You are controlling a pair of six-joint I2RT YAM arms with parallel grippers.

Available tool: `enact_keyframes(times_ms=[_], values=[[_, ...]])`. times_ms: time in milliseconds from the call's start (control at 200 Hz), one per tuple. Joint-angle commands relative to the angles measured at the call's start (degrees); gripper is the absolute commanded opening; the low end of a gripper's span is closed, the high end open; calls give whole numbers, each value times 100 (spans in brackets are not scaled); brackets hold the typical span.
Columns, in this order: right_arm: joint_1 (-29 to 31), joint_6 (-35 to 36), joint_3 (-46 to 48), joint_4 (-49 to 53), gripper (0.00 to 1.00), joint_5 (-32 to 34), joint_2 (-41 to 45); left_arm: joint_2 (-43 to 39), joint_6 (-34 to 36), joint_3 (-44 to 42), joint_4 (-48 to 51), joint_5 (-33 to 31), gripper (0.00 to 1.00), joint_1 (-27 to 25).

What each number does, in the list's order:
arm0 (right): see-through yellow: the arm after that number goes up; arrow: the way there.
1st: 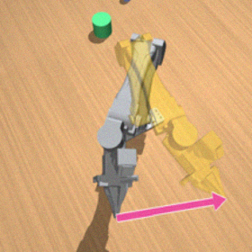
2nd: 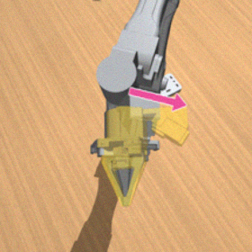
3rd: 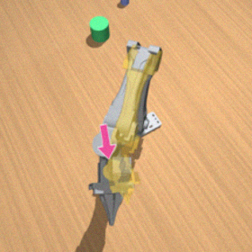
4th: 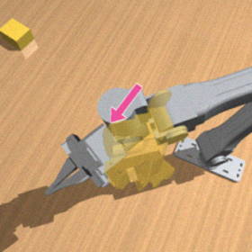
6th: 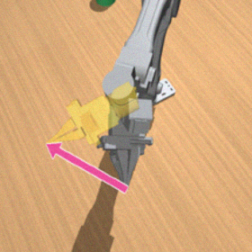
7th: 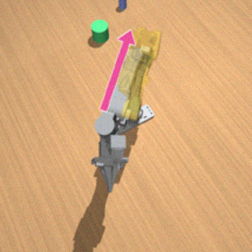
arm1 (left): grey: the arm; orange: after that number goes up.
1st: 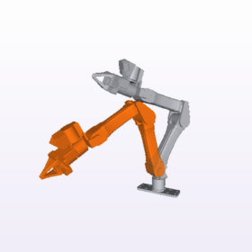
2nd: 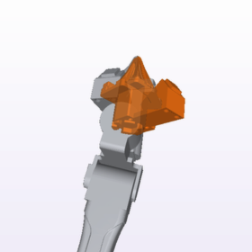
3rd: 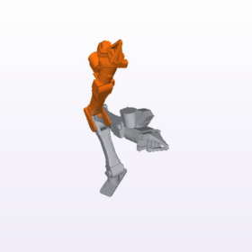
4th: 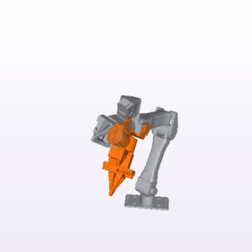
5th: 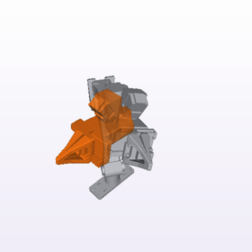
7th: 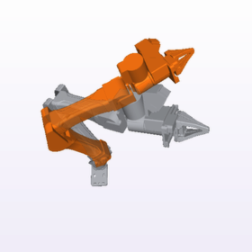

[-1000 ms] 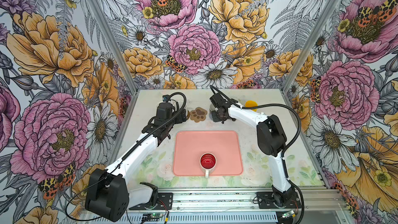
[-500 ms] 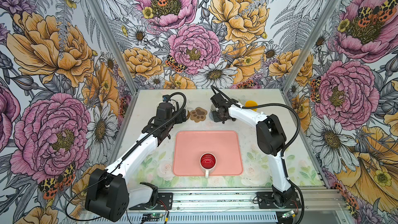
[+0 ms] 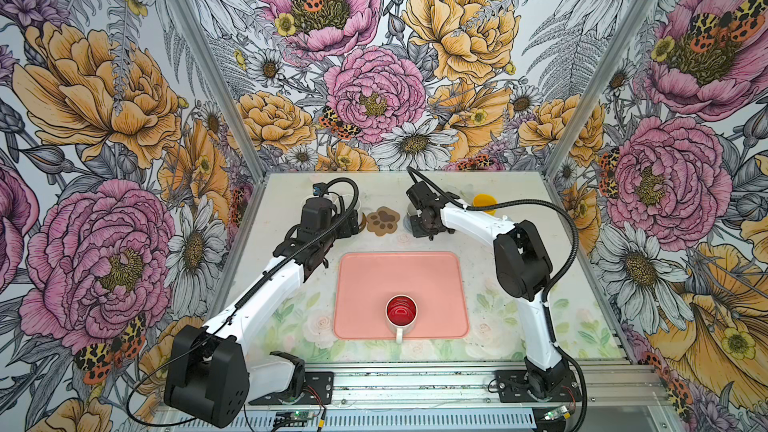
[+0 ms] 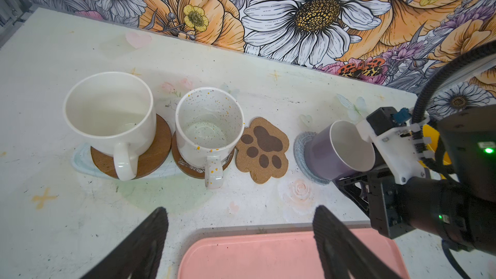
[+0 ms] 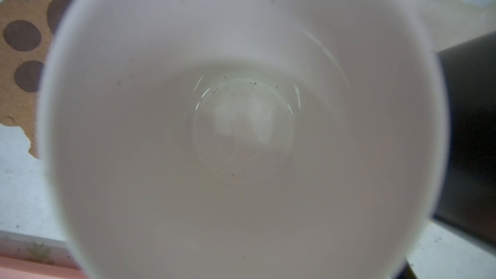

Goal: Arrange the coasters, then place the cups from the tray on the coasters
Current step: 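Lower the lavender-handled mug onto the blue knit coaster with the right gripper, then open the right gripper and raise it away from the mug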

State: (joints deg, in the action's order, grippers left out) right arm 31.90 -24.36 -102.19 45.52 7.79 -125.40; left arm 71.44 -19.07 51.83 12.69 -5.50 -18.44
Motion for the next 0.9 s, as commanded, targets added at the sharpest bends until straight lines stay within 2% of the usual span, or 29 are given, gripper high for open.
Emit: enact_keyframes(times_ms=[0, 891], values=[[-18, -58, -20, -263, 0, 53, -66, -130, 56, -53, 50, -12, 86, 61], [-18, 15, -213, -263, 0, 64, -50, -116, 71, -46, 36, -1, 86, 76]])
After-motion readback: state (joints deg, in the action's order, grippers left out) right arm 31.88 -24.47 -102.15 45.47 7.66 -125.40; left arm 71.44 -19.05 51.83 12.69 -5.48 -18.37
